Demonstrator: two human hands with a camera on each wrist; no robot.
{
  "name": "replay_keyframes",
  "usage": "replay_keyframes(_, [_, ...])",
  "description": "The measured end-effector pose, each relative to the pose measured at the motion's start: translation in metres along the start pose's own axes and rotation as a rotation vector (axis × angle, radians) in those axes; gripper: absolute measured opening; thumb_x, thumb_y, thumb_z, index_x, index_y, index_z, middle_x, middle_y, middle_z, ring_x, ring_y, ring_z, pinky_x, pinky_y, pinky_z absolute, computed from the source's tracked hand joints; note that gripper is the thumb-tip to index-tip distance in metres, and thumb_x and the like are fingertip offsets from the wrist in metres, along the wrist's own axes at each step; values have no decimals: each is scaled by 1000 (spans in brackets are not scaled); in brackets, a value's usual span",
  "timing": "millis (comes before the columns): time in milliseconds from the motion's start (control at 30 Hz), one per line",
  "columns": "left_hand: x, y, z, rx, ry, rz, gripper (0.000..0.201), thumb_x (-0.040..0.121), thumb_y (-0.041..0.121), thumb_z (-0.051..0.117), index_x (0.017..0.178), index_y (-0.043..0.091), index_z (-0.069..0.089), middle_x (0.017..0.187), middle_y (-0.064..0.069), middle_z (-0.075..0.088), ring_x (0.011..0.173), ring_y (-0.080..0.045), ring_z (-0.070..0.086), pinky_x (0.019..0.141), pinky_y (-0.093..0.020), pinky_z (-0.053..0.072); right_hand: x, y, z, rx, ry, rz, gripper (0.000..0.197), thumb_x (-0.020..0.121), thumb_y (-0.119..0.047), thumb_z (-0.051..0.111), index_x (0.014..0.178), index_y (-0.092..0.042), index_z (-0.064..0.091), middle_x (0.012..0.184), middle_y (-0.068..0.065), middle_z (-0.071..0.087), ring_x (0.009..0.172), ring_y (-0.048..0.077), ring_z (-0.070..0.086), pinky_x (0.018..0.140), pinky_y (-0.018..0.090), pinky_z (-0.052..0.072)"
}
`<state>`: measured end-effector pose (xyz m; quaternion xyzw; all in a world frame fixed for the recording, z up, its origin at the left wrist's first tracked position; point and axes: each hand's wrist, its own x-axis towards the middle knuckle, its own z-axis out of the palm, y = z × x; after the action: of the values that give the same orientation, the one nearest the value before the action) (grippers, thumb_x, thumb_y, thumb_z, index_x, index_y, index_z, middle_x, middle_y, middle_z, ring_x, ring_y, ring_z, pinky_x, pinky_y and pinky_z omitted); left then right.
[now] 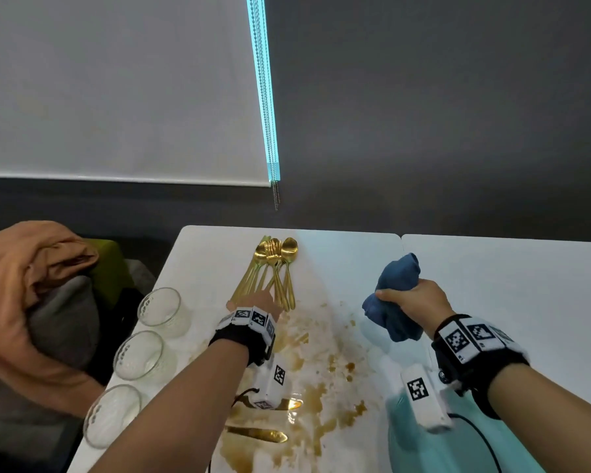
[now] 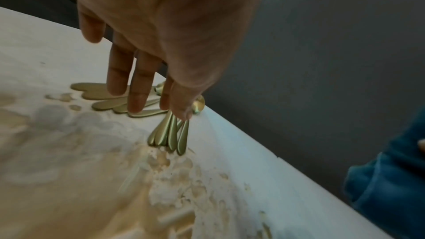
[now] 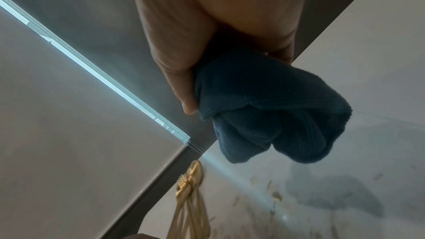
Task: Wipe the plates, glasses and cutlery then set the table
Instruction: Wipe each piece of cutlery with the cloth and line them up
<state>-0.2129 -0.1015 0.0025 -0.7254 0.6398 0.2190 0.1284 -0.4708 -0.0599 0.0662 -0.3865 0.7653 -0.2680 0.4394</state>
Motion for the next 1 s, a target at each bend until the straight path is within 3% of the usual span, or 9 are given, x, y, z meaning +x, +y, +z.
replay_keyframes(67, [-11, -12, 1, -96, -30, -42, 36, 96, 37, 49, 123, 15, 55, 129, -5, 57, 119, -25, 53, 104, -39, 39, -17, -2, 11, 36, -70, -4, 22, 78, -22, 74, 72, -12, 56, 73, 3, 61, 70, 14, 56, 66, 30, 45])
replay_keyframes(200, [-39, -40, 23, -72, -70, -98, 41, 89, 45, 55, 116, 16, 64, 123, -4, 63, 112, -24, 59, 94, -34, 47, -45, 9, 38, 39, -196, 10, 30, 77, -28, 75, 90, -5, 61, 91, 10, 66, 91, 26, 61, 82, 36, 47])
replay_keyframes(333, [-67, -60, 59, 44, -95, -118, 27, 87, 30, 56, 112, 21, 64, 117, -3, 62, 114, -26, 56, 102, -42, 41, -67, 29, 57, 9, -338, 75, 42, 76, -21, 76, 108, 2, 61, 107, 17, 67, 103, 31, 62, 98, 46, 47])
replay_keyframes(433, [-81, -65, 77, 202, -57, -114, 23, 85, 21, 54, 106, 25, 60, 111, -2, 57, 117, -26, 45, 103, -43, 29, -79, 41, 65, 0, -382, 88, 37, 80, -18, 72, 109, 1, 60, 109, 17, 66, 105, 29, 61, 99, 44, 46])
replay_keyframes(533, [-87, -68, 85, 355, -16, -71, 28, 88, 22, 49, 115, 23, 57, 122, -3, 56, 122, -26, 39, 102, -42, 27, -84, 53, 65, 33, -337, 89, 44, 76, -25, 76, 108, 0, 60, 105, 16, 68, 100, 28, 64, 96, 44, 49])
replay_keyframes(633, [-88, -73, 88, 423, 34, -49, 28, 92, 20, 43, 116, 24, 57, 121, 1, 58, 122, -24, 40, 101, -41, 28, -84, 63, 58, 73, -293, 100, 44, 74, -29, 77, 104, -2, 60, 101, 15, 69, 97, 28, 65, 94, 44, 50])
replay_keyframes(867, [-84, -64, 81, 586, 36, 223, 31, 98, 17, 34, 121, 17, 55, 124, -3, 58, 123, -25, 43, 107, -42, 24, -78, 83, 44, 122, -245, 171, 45, 76, -29, 76, 105, 2, 60, 101, 19, 68, 100, 33, 63, 97, 48, 47])
replay_keyframes(1000, [-79, -48, 81, 562, 61, 317, 29, 97, 14, 33, 118, 16, 54, 120, -5, 60, 119, -26, 47, 101, -39, 29, -71, 90, 44, 136, -222, 191, 47, 72, -31, 78, 102, 1, 61, 98, 19, 70, 97, 33, 65, 96, 47, 49])
